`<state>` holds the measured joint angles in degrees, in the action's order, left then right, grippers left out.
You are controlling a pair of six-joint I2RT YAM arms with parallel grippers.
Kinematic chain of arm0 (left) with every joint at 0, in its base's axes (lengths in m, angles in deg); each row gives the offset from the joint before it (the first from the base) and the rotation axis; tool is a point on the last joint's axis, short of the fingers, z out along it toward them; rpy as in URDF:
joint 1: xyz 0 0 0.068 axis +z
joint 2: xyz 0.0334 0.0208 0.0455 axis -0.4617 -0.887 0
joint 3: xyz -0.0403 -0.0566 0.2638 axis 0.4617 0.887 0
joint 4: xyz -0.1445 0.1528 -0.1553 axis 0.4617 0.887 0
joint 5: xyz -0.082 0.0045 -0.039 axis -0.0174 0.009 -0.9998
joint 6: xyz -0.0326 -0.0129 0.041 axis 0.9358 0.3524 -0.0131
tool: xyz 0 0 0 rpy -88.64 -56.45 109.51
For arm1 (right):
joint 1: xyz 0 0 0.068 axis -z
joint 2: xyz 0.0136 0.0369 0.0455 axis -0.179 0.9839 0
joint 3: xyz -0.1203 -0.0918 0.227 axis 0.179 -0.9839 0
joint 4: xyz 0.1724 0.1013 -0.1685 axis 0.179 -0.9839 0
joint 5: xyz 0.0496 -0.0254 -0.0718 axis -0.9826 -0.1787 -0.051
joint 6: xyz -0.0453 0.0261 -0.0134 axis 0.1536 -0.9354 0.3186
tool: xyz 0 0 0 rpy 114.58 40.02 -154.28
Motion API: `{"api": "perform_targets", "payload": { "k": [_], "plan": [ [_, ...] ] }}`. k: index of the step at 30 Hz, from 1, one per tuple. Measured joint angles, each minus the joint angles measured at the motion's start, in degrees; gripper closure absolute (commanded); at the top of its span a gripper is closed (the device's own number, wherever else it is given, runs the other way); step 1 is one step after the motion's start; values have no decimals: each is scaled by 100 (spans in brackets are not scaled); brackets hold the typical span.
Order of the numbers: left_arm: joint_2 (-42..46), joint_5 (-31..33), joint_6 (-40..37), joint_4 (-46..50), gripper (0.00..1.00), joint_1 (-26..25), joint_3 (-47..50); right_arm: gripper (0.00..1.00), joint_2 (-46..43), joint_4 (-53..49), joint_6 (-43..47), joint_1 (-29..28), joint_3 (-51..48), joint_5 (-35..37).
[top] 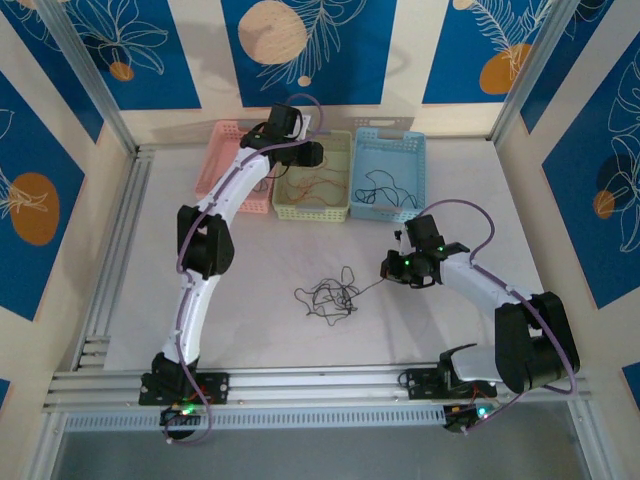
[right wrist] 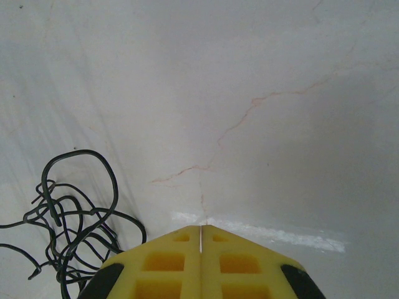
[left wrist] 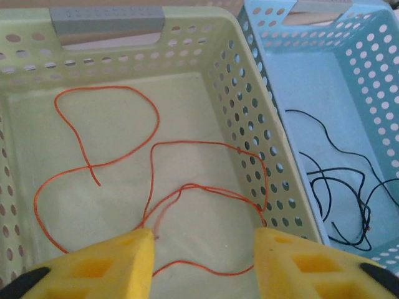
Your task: Untangle the cables
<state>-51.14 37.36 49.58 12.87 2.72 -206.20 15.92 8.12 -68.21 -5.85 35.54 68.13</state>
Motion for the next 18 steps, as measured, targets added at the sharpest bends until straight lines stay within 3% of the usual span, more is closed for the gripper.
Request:
{"api": "perform_targets", "payload": {
  "k": [10, 13, 18],
  "plan": [
    [439, -380, 28, 136, 46, 0, 339, 100, -2, -2, 0, -48, 0, 4],
    [1534, -380, 39, -114, 43, -7, 1644, 100, -26, -2, 0, -48, -9, 4],
    [4575, -431, 376, -1178, 37, -17, 5016, 100, -118, 0, 2, -76, -63, 7]
  ]
}}
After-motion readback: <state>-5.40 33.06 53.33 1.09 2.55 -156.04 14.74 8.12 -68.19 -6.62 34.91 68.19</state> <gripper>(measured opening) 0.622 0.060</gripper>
